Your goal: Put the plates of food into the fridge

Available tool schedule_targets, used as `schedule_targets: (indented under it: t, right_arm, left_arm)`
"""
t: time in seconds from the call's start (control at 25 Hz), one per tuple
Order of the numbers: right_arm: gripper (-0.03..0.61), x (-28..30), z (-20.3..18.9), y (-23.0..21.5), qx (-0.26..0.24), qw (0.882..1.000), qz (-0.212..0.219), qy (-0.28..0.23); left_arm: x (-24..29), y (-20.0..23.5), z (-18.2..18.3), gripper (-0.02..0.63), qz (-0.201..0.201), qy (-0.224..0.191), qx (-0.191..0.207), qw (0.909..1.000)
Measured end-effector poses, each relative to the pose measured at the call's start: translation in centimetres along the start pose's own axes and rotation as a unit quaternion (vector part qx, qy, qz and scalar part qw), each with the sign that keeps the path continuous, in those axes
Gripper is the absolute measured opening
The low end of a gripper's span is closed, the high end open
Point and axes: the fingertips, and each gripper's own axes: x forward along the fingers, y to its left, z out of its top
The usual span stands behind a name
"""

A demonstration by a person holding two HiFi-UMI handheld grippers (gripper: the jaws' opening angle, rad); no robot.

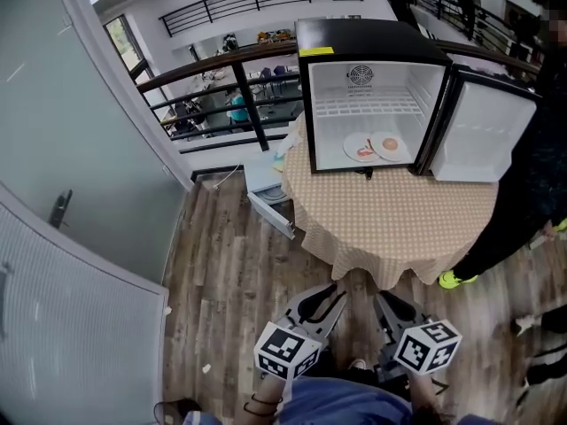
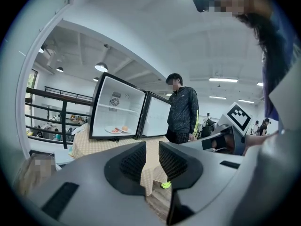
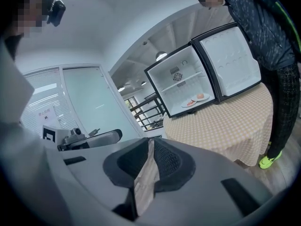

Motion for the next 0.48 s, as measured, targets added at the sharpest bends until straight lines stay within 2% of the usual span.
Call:
schedule_targets:
  t: [0.48]
  right_arm:
    - [0.049,-8.5,-1.9,-3.1,-0.001,1.000,-0.008,0.001]
  left_arm:
    - [0.4,-9.0,-2.2,0.094,0.004,0.008,0.004,1.0000]
